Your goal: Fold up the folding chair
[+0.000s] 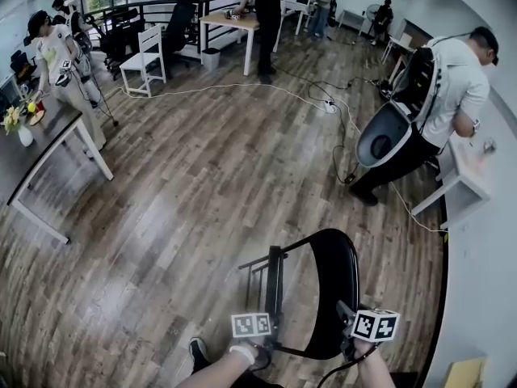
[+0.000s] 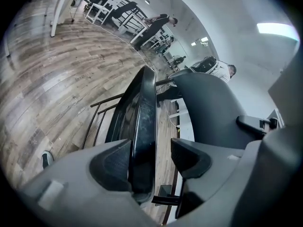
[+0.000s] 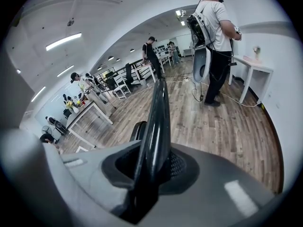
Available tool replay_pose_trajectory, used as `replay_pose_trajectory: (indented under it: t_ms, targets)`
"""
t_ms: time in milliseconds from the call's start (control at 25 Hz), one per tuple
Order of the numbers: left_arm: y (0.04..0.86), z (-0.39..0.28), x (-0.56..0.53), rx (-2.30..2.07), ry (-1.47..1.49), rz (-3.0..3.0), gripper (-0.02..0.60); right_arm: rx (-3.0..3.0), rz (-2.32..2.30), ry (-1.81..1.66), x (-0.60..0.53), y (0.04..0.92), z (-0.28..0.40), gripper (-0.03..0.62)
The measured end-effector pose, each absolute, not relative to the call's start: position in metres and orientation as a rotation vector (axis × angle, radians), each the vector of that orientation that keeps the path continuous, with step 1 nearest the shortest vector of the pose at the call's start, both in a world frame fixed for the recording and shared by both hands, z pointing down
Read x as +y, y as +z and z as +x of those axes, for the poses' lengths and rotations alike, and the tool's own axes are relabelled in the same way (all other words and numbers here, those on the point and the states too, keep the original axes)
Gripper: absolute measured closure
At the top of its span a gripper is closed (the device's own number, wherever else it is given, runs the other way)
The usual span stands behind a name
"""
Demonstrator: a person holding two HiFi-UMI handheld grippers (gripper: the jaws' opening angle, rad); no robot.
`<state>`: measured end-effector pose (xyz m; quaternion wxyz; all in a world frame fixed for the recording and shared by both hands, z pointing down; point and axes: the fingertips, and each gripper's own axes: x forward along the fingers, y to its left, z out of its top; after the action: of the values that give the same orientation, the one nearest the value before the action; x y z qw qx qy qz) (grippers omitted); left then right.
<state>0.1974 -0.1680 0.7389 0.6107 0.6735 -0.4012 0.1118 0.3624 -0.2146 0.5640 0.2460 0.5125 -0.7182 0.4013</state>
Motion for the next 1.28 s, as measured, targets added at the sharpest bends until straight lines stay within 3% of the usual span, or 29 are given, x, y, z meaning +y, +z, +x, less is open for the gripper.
replay_pose_trajectory:
  t_ms: [800, 1280]
  targets:
    - [0.722, 0.294, -0.168, -0.826, 0.222, 1.605, 0.279, -1.911, 1.428, 0.995, -0.209, 0.543, 0.337, 0.492]
    - [0.708, 0.25, -0.17, -0.771, 0.277, 1.79, 0.273, -1.893, 1.438, 0.982, -0.209, 0.546, 0.348, 0.496]
